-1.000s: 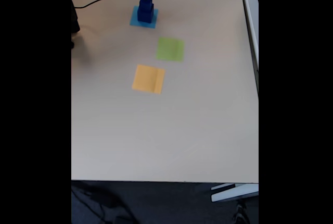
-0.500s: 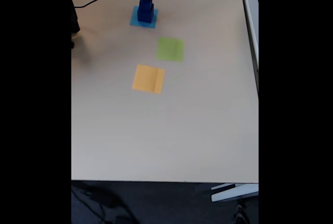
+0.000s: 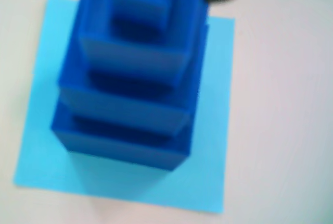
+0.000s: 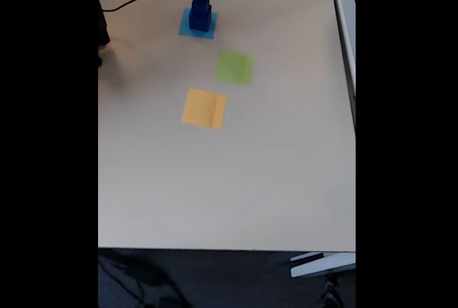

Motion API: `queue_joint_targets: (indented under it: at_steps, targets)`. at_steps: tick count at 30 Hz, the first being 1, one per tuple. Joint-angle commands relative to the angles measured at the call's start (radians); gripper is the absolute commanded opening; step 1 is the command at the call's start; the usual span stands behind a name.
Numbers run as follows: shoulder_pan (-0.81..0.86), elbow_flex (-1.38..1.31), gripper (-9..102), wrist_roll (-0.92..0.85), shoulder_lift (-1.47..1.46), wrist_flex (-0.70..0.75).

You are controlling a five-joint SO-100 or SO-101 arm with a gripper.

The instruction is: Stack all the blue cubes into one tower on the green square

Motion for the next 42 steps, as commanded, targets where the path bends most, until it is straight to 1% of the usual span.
queue_joint_targets:
  at_steps: [1,16,30,42]
  targets:
    - [-0.002,-0.067,25,0.038,0.002,0.003]
    - [-0.014,-0.095,23,0.106,-0.021,0.025]
    - [-0.018,-0.112,21,0.091,-0.043,0.048]
    - [-0.014,-0.12,17,0.089,-0.046,0.06]
